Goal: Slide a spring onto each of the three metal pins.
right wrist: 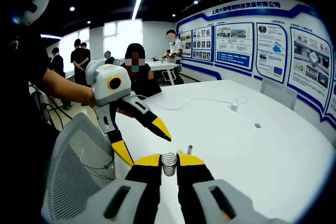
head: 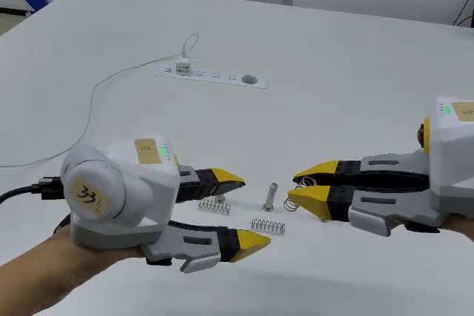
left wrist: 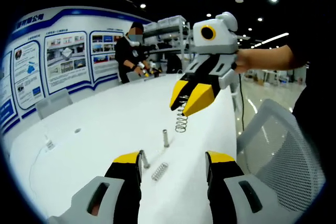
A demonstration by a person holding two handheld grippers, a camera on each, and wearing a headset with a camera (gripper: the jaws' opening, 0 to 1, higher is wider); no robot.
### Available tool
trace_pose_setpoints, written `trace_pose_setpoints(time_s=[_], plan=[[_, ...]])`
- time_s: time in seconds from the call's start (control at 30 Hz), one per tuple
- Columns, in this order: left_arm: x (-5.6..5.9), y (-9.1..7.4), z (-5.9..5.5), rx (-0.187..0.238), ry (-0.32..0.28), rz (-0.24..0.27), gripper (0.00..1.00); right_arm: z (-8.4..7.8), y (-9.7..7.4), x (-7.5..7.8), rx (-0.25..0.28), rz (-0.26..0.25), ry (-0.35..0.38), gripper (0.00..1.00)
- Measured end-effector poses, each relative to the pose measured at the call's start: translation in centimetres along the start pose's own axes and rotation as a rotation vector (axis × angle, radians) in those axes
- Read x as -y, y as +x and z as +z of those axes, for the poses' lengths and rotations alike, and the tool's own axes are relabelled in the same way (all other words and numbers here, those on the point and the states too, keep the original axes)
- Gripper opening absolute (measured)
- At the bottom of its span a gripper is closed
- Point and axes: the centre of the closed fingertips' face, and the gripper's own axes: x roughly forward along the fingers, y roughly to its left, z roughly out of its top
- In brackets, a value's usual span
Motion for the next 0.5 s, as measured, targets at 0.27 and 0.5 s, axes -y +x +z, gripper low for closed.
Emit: trace_pose_setpoints(time_s=[0.27, 0.5], plan=[[-0.3, -0.9, -0.3, 0.049, -0.047, 0.025, 0.63, -0.9, -0.8, 2.4, -0.009, -0.09, 0.038, 0.11], [-1.4, -1.4, -2.2, 0.017, -0.07, 0.102, 0.76, -2.3, -1.4, 3.7, -0.046, -0.138, 0.041, 0.11]])
